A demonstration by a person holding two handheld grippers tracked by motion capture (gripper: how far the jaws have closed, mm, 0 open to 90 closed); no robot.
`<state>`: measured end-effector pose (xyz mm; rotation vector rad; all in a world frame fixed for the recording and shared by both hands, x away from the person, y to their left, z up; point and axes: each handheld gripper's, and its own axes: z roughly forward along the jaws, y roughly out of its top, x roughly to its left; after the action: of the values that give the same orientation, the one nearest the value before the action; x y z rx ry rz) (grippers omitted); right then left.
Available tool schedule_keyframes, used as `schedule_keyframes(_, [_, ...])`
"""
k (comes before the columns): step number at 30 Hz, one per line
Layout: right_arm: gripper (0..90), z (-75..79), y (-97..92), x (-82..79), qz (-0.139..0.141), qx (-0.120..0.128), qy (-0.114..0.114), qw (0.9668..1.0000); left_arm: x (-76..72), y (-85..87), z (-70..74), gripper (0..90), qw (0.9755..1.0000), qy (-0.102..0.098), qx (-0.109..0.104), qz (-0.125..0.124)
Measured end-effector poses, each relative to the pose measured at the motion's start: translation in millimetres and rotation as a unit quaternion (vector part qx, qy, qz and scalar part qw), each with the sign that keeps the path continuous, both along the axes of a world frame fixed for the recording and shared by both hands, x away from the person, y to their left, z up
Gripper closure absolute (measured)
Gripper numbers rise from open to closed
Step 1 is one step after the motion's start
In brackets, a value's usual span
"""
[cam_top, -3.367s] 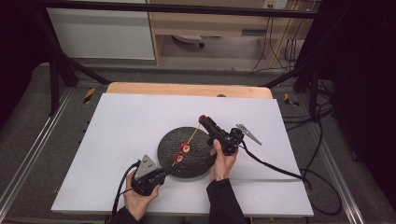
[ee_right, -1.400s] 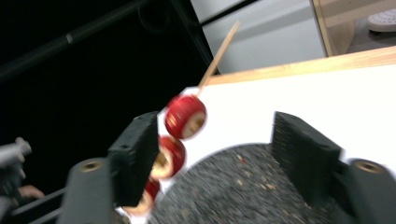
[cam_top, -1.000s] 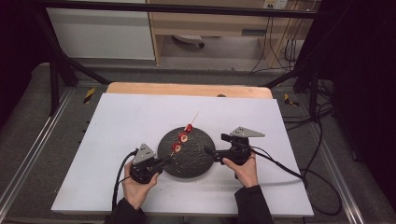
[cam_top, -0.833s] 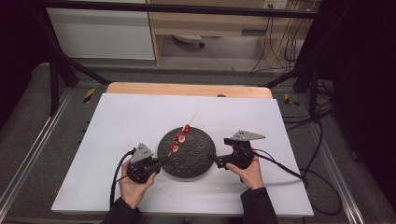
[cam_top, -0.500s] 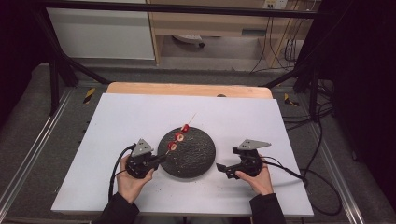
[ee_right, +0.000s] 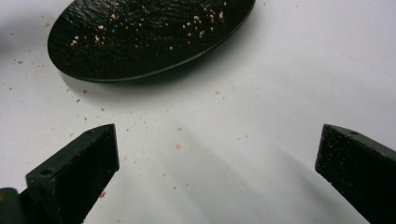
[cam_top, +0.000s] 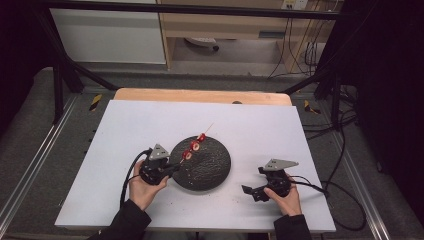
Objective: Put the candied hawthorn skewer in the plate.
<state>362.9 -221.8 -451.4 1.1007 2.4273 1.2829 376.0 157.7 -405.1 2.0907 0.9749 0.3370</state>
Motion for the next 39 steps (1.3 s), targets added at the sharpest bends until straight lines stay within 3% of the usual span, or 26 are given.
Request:
schedule_keyframes(11, [0.7, -5.3, -5.3, -4.6, -0.007, -0.013, 0.005, 0.9999, 5.0, -22.3, -15.7, 88.3, 0.9987, 0.024, 0.045, 0.000])
schedule_keyframes(24, [0.7, -4.0, -7.9, -6.0, -0.007, -0.009, 0.003, 0.9999, 7.8, -34.4, -23.5, 88.0, 0.9959, 0.055, 0.070, 0.010])
schedule_keyframes(31, [0.7, -3.7, -10.9, -5.9, -0.013, -0.002, 0.003, 0.9999, 8.1, -33.5, -23.4, 86.8, 0.9962, 0.052, 0.070, 0.006])
schedule_keyframes(39, [0.7, -2.9, -13.3, -6.1, -0.020, 0.004, 0.000, 0.9998, 4.4, -19.8, -16.1, 72.9, 0.9978, 0.032, 0.054, -0.020])
